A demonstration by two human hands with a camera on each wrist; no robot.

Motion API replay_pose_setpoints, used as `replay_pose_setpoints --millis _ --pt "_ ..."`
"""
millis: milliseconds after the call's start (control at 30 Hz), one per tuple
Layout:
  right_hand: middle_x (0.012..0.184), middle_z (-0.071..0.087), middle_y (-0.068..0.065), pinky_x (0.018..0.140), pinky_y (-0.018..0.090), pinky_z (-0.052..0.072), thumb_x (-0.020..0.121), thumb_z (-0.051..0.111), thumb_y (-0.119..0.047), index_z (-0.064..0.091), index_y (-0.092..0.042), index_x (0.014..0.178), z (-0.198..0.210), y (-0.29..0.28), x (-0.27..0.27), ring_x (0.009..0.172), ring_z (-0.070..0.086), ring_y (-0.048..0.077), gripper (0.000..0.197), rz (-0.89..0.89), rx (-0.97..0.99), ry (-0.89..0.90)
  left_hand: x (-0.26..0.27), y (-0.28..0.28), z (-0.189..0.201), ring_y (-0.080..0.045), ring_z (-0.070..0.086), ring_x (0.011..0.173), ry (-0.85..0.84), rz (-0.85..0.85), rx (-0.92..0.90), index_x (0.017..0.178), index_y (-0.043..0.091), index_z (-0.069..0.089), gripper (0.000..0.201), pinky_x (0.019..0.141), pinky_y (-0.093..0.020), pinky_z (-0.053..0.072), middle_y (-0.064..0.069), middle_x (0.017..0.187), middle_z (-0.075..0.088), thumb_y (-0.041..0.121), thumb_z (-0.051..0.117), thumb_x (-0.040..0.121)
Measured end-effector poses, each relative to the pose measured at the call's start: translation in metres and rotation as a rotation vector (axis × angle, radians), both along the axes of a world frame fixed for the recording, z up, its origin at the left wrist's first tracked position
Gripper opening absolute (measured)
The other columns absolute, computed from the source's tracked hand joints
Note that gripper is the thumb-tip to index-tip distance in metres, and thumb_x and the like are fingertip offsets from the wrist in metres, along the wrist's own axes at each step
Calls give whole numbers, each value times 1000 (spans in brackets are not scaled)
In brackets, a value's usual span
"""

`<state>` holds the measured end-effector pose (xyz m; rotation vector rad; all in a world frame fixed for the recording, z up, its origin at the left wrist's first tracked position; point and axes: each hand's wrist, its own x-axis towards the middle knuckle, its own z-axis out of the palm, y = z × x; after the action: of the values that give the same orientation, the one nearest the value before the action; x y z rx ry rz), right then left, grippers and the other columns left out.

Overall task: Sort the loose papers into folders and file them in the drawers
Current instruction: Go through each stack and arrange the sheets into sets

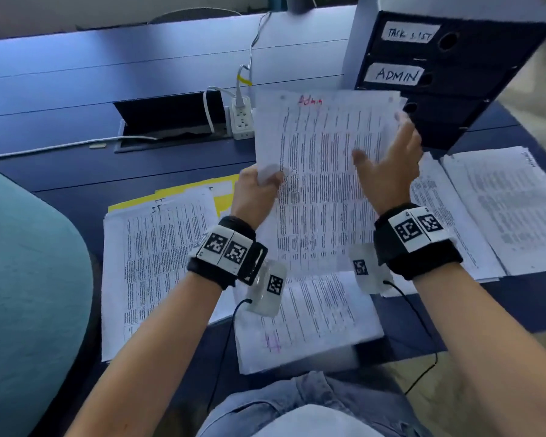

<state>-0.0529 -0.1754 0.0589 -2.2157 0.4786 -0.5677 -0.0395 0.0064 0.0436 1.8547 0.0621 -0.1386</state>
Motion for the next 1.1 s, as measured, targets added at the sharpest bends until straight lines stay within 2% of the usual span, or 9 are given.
replay_pose_setpoints --millis 133,267,333,400,467,633,800,1000,1100 --pt "127 51 12 91 36 47 90 59 -15 32 -14 137 -12 -60 -16 105 53 21 55 48 412 184 11 -45 0 -28 61 90 60 120 -168 106 -2 61 56 83 -40 50 -18 103 65 41 62 70" --pt "90 63 15 70 34 48 84 48 -1 59 1 95 -18 -127 -20 82 57 27 16 -20 164 199 16 -109 -6 -25 62 91 60 127 -136 101 7 57 25 90 -45 51 -16 103 65 13 68 79" --pt "84 55 12 63 27 36 83 46 2 53 3 90 -13 -164 -21 80 53 26 10 -66 94 214 16 -146 -9 -23 62 88 55 89 -131 115 13 41 44 80 -33 55 -11 105 62 2 66 80" --pt "93 56 13 67 26 34 84 46 4 52 0 105 -7 -202 -23 91 56 29 22 -116 61 212 13 -184 -12 -18 61 85 11 19 -66 128 18 23 66 66 -15 53 -5 106 56 -2 63 81" --pt "108 60 16 68 28 35 85 45 7 45 -3 119 -3 -238 -24 99 56 31 35 -141 57 219 10 -222 -17 -23 57 103 -58 -52 34 131 21 20 72 79 -22 53 -8 121 50 -5 63 79" --pt "105 57 17 79 43 46 81 43 8 40 -9 117 -19 -315 -20 98 56 36 40 -209 17 273 13 -304 -42 -23 50 110 -4 -232 299 119 9 53 36 69 -3 33 -11 134 39 1 59 85" --pt "118 56 16 101 52 34 83 51 2 38 -11 122 -38 -361 -19 111 51 36 43 -262 -61 429 19 -359 -73 -23 44 125 105 -378 408 127 7 52 40 97 -23 36 -8 136 45 4 58 87" --pt "151 16 10 109 55 17 80 57 -4 27 -18 140 -71 -353 -26 138 15 31 69 -49 -319 652 21 -392 -94 -21 41 127 131 -404 438 129 7 51 43 86 -14 33 -7 139 43 -3 54 87" --pt "156 0 5 109 60 14 86 53 -9 22 -28 144 -89 -340 -27 142 4 34 69 127 -236 812 24 -398 -98 -22 41 128 140 -431 466 129 7 52 45 96 -19 35 -8 139 44 -5 53 85"
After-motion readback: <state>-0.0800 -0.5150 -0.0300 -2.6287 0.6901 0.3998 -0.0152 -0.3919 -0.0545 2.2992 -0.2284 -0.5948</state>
